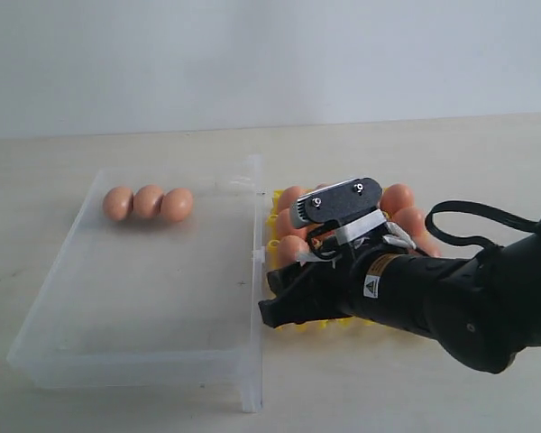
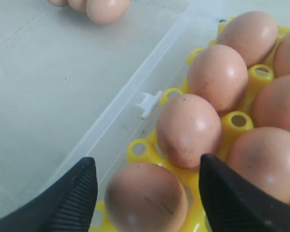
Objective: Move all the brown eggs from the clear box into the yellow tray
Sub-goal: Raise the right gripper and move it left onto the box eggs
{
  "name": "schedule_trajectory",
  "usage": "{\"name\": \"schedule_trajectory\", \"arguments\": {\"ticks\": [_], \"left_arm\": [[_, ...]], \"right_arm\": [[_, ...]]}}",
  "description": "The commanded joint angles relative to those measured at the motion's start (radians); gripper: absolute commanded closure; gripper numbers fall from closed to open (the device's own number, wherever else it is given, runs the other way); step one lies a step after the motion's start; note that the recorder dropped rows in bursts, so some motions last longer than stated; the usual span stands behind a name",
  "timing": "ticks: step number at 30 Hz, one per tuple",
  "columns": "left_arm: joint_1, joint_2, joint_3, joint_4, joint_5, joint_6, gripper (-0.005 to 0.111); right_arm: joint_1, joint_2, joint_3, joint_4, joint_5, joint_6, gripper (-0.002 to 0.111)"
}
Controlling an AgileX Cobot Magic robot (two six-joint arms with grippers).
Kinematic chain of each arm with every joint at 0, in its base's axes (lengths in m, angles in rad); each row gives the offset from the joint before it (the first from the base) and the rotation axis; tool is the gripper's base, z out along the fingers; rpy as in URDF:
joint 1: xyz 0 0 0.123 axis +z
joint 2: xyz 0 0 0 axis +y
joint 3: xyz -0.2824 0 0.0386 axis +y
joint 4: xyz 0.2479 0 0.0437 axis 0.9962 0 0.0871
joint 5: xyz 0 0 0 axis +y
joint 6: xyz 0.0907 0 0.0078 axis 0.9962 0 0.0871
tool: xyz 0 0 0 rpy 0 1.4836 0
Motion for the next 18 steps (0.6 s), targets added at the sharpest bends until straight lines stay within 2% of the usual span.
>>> {"name": "schedule_trajectory", "arguments": {"ticks": [1,3,5,10,15,18], "left_arm": [[-0.006,0.001,-0.004,-0.002,-0.009,-0.005,0.107],[-0.006,0.001,-0.004,-0.002,-0.009,-0.005,0.107],[-0.006,0.001,-0.004,-0.002,-0.009,-0.005,0.107],[-0.006,0.001,-0.004,-0.002,-0.009,-0.005,0.107],[-0.006,0.001,-0.004,-0.002,-0.009,-0.005,0.107],[-0.006,0.001,-0.004,-0.002,-0.009,-0.005,0.107]], "right_arm": [[0.003,-0.075,-0.016,0.038,0.047,-0.001,0.049],[0.003,-0.112,-0.052,0.046,0.145,-0.001,0.052],[0.003,-0.142,-0.12,0.041,0.265,-0.001,0.062],[0.01,-0.139,-0.346,-0.003,0.609,-0.064,0.109],[0.008,-0.024,-0.619,-0.001,0.848,-0.109,0.108],[0.005,0.09,-0.796,0.036,0.928,-0.109,0.104]]}}
